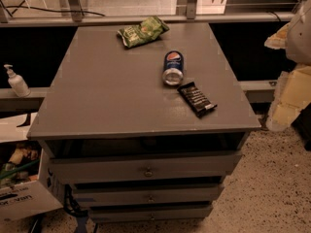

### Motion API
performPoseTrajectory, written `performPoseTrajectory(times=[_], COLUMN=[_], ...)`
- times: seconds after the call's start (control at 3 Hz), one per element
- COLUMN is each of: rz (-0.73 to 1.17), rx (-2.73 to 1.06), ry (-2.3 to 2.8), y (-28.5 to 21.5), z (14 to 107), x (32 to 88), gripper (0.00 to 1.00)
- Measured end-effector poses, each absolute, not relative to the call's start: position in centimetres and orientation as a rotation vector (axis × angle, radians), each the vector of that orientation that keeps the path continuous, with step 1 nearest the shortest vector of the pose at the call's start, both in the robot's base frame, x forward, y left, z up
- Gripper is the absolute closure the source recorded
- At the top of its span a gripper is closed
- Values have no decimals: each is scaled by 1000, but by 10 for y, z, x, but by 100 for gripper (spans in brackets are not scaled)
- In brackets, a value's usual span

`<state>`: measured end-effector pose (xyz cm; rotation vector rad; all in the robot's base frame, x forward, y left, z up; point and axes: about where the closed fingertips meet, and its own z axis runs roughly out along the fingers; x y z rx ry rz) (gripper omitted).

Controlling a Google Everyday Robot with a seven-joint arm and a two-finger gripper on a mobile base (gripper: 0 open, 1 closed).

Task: Place pepsi can upright

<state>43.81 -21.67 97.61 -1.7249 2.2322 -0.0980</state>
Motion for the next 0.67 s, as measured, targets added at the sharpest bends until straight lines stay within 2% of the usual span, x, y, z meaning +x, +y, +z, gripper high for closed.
performPoseTrajectory(times=[0.67], rz=[-107], rx=[-1757], ry=[2193], y=[-213], z=[975], x=[446], gripper=[0])
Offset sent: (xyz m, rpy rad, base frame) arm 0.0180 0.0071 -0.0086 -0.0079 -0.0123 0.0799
